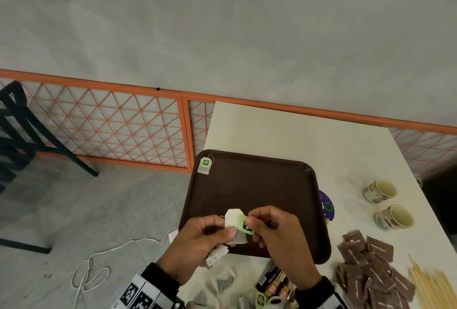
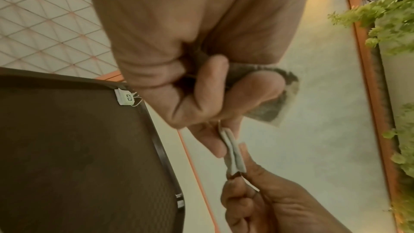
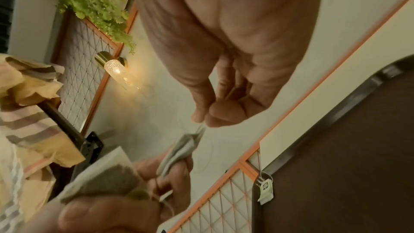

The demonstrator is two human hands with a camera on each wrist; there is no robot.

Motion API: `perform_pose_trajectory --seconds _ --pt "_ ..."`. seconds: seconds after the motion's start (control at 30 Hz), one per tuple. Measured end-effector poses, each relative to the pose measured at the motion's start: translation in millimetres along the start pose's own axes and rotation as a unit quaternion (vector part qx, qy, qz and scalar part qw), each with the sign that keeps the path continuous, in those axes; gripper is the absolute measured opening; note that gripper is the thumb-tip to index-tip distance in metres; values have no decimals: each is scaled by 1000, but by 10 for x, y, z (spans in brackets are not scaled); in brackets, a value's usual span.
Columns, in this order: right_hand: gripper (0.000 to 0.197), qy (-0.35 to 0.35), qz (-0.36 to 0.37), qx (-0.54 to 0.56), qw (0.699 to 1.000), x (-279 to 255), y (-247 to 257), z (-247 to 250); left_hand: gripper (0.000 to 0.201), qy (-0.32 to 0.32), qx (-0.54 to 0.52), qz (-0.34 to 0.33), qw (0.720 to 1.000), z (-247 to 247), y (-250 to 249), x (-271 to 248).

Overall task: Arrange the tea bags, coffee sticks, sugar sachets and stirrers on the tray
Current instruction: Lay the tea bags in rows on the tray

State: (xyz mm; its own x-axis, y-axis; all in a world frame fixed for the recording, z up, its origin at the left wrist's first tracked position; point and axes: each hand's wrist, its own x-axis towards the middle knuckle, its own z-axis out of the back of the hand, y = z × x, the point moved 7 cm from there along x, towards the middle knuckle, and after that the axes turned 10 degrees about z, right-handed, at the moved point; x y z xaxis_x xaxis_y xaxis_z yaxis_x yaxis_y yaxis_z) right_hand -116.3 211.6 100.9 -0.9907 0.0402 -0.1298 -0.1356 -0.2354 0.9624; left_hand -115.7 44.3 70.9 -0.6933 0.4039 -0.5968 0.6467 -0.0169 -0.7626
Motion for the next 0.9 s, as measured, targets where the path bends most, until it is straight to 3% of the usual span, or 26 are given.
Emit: perform_pose_trajectory --seconds 0.1,0.2,0.5,0.63,0.77,0.9 --pt "6 19 -7 34 999 28 38 10 32 -29 5 8 1000 79 17 22" --pt "7 59 -7 59 997 48 76 -111 39 -17 4 9 1000 91 25 49" --pt "3 45 -36 1 998 244 -120 -311 28 -20 -129 33 991 220 178 193" --pt "12 50 -83 41 994 372 -264 -465 32 -94 -128 18 987 386 202 331" --pt "10 126 -160 57 977 562 -481 -696 30 -153 -160 24 975 560 207 470" --pt "12 53 -173 36 983 1340 -796 -692 23 -240 -147 57 958 880 315 507"
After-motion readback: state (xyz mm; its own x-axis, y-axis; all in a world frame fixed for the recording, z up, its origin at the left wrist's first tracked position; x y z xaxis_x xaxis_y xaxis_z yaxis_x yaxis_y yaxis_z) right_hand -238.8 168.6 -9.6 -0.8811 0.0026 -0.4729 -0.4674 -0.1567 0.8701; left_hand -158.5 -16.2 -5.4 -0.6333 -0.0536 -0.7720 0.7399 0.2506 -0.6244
